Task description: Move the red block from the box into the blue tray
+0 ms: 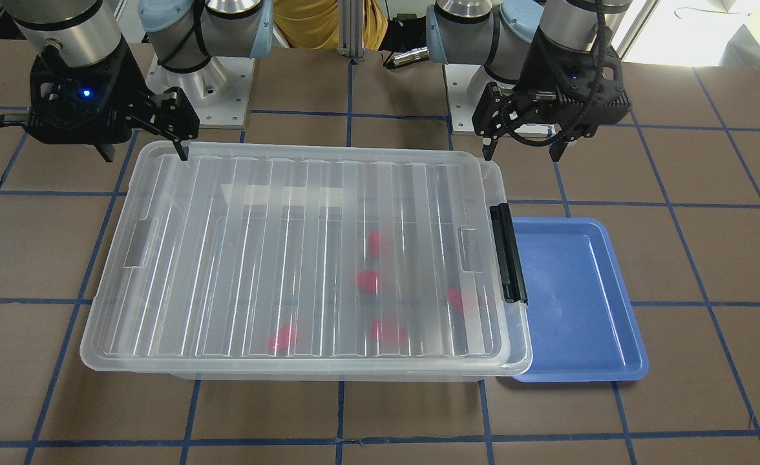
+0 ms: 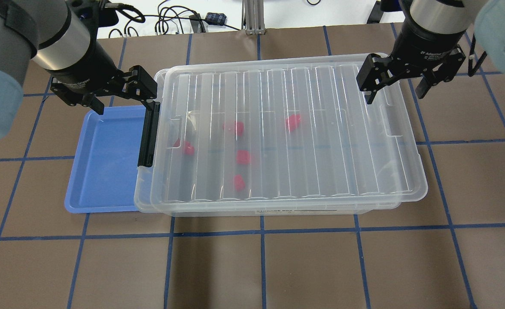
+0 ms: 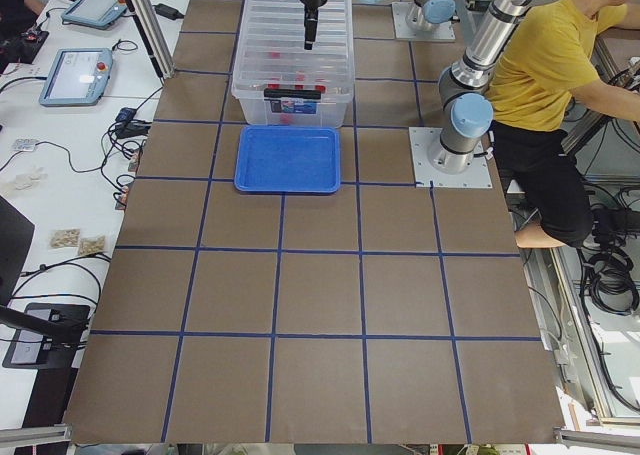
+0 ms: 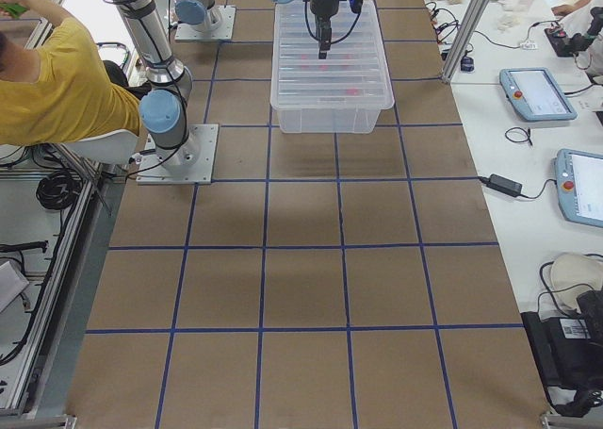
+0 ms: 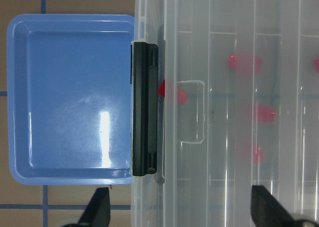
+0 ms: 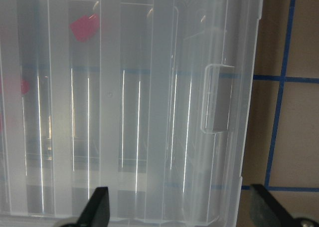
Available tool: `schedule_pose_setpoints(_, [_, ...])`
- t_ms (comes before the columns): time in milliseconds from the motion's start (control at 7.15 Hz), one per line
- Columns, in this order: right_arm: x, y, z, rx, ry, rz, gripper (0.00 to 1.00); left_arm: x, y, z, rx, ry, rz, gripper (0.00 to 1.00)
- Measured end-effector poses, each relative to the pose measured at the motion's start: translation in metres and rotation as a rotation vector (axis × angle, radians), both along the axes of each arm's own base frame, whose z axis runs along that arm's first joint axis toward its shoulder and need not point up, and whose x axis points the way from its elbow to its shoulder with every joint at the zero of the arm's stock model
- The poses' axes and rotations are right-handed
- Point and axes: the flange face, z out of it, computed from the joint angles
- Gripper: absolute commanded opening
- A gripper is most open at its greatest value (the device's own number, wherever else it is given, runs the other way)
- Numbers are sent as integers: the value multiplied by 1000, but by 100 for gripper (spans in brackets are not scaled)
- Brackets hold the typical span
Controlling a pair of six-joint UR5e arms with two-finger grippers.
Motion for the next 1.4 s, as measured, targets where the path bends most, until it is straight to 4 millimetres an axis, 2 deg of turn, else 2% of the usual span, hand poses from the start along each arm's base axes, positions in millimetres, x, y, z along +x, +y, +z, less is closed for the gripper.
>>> schedule_pose_setpoints(420, [-2,3,1,0,6,-4,100,0,0,0,0,1,1,100])
schedule_pose_setpoints(699, [-15,-3,-9,12,8,-16,100,0,0,-1,1,1,1,100])
schedule_pose_setpoints(839, [-35,-11,-29,23,7,-19,100,0,0,-1,2,1,1,100])
schedule_pose_setpoints(1119, [-85,-23,-82,-19,17,-1,100,0,0,-2,3,1,1,100])
schedule_pose_setpoints(1399, [-106,-22,-117,-26,17,7,100,1,0,-2,4,1,1,100])
